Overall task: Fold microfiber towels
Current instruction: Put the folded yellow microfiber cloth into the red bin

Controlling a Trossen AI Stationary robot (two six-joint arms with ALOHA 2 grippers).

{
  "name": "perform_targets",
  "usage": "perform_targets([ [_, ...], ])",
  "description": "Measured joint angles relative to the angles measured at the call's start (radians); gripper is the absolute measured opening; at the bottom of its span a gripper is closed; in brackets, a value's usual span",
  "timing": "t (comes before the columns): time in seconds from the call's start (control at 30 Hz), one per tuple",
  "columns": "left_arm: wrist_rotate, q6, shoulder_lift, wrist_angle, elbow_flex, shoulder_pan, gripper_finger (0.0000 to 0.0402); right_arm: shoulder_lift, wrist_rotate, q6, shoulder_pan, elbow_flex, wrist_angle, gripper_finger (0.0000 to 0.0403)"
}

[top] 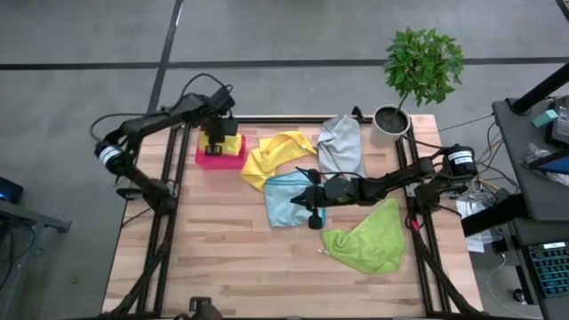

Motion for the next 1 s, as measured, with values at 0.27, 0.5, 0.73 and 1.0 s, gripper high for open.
perform_targets([
  [0.27,0.006,-0.011,0.129,-0.003,0.000,0.001,0.0009,0.000,-0.001,0.005,0.001,0.000,-0.003,0.0009],
  [0.5,0.008,-0.046,0.188,0.000,0.000,0.000,0.0025,0.000,-0.001,0.005,0.001,0.000,-0.005,0.0009],
  [0.73,0.006,-0.111,0.198,0.005,0.000,0.000,0.0079,0.000,-0.001,0.005,0.001,0.000,-0.011,0.0009],
  [1.0,-0.034,-0.110,0.174,0.004,0.024,0.000,0.0143,0.000,-0.001,0.005,0.001,-0.001,-0.023,0.0009],
])
